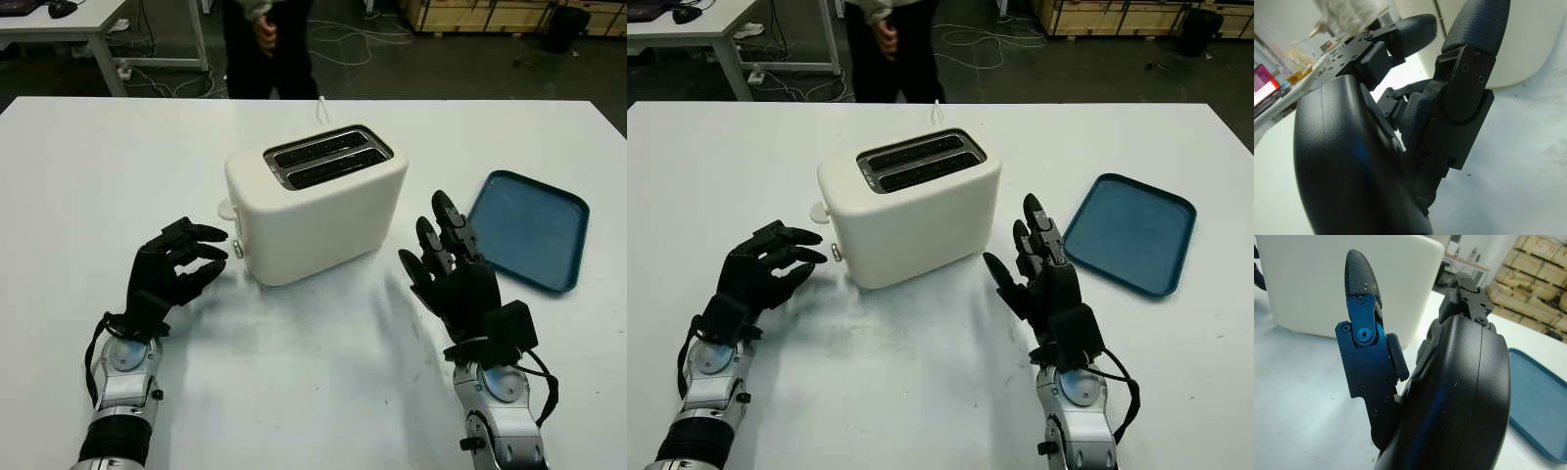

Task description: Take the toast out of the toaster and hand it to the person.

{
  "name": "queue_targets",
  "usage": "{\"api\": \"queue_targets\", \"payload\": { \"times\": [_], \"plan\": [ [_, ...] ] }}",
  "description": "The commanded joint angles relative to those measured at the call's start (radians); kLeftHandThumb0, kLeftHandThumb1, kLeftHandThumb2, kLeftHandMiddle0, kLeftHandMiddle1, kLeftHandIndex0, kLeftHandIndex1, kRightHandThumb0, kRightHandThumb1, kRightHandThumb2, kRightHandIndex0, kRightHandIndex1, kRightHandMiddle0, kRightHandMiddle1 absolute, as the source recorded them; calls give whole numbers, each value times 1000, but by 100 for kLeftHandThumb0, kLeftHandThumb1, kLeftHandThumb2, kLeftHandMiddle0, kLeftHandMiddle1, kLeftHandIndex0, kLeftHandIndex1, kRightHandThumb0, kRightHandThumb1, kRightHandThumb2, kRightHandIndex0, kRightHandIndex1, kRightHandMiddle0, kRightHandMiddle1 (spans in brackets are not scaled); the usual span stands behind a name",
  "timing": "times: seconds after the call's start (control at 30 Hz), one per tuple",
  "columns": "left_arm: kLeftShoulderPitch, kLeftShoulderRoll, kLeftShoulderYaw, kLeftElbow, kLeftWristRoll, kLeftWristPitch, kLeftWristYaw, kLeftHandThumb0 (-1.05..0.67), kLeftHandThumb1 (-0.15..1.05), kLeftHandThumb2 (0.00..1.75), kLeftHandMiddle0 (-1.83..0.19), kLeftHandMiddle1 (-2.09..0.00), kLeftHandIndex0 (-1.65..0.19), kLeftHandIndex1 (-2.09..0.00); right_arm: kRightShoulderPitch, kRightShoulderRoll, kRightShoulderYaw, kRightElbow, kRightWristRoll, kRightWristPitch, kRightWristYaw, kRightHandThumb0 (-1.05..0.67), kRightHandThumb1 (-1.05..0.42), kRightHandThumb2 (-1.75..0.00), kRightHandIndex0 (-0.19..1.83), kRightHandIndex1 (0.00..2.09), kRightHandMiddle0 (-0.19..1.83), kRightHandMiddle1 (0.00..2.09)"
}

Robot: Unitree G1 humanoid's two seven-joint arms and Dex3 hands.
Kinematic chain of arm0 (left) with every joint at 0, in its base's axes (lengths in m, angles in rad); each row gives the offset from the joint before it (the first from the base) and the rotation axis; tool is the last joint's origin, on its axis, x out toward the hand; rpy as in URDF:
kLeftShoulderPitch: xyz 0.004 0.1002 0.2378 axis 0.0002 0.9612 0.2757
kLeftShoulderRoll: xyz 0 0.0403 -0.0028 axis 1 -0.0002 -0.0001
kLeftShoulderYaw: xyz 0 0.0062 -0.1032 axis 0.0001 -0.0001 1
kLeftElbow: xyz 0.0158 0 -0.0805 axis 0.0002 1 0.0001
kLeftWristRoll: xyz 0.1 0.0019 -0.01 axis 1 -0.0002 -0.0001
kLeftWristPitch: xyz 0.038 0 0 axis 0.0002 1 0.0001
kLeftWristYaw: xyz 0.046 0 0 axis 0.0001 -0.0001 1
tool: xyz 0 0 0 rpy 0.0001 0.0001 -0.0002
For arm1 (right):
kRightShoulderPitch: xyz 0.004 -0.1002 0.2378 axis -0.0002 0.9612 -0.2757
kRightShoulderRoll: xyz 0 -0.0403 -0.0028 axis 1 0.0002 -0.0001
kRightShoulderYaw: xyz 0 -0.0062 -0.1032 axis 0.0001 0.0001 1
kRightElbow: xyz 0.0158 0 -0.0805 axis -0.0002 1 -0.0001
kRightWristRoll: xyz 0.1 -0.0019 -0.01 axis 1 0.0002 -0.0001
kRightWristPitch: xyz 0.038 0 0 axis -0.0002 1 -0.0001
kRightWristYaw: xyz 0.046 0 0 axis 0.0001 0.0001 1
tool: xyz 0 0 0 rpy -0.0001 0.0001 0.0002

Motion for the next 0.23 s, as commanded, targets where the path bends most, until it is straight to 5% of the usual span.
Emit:
{"api": "queue_targets", "payload": {
  "times": [0.0,0.2],
  "plan": [
    [19,-10,5,-36,-15,29,10,-105,85,0,-35,-146,-32,-141,2,9,-4,12,1,-1,3,-61,-92,-20,8,3,9,1],
    [25,-16,8,-59,-20,39,5,-105,84,0,-34,-147,-33,-141,-1,19,-2,21,-2,-11,5,-61,-92,-18,10,3,11,2]
  ]
}}
